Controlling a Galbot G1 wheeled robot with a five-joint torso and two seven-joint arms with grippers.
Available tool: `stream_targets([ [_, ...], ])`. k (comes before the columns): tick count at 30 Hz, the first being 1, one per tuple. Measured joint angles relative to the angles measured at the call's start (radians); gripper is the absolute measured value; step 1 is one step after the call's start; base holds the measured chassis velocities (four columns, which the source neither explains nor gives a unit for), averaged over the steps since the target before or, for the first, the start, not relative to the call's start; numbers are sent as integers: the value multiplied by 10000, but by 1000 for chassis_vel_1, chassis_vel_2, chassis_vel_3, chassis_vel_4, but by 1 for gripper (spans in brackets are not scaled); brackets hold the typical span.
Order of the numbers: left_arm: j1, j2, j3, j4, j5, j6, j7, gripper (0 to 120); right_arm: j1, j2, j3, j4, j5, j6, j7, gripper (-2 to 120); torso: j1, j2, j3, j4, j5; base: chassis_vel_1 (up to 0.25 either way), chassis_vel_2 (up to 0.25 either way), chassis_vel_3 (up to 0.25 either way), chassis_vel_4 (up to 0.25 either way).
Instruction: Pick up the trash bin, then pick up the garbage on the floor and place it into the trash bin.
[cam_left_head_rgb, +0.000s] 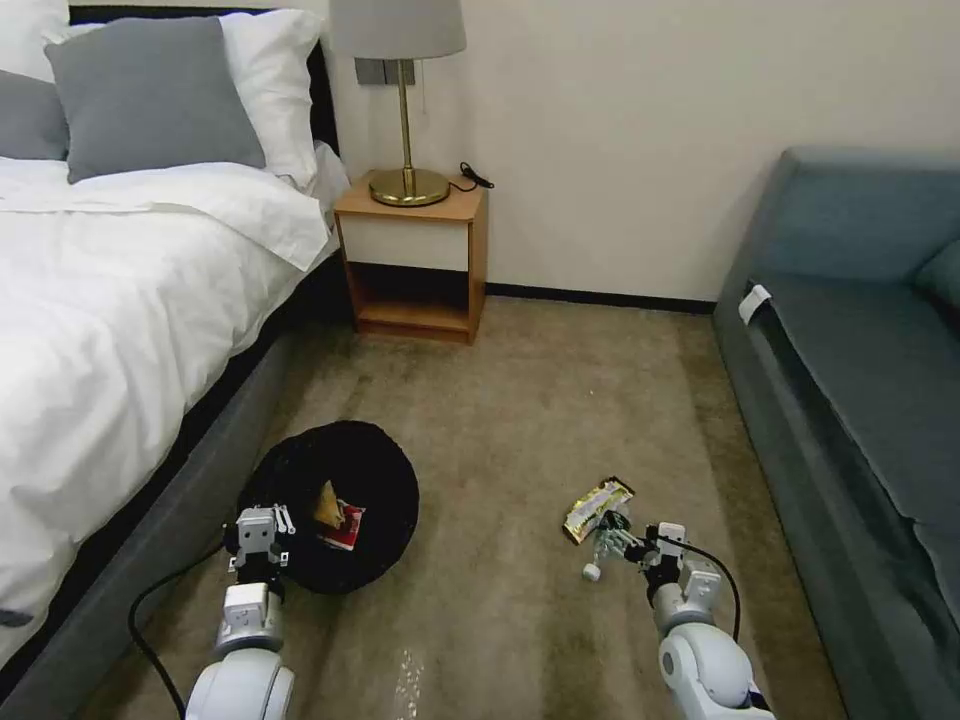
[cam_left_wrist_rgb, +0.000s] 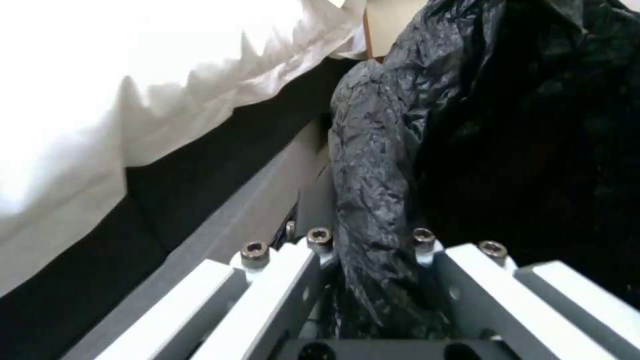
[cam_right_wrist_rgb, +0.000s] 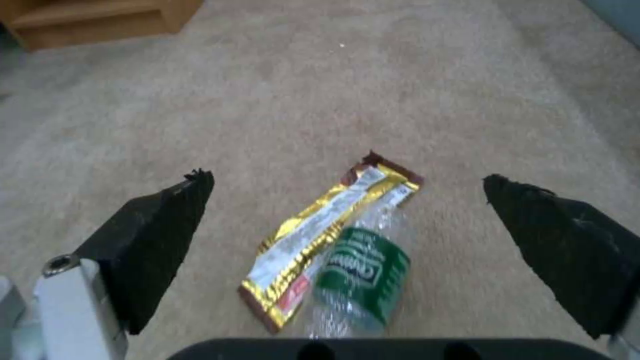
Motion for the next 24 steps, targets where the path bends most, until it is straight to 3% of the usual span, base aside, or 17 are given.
stream_targets([
  [24,-296,-69,194,581,160,-67,36,4,422,-238,-226,-494,-66,141,-224,100,0,0,1,0,1,-108,110,114,-108],
])
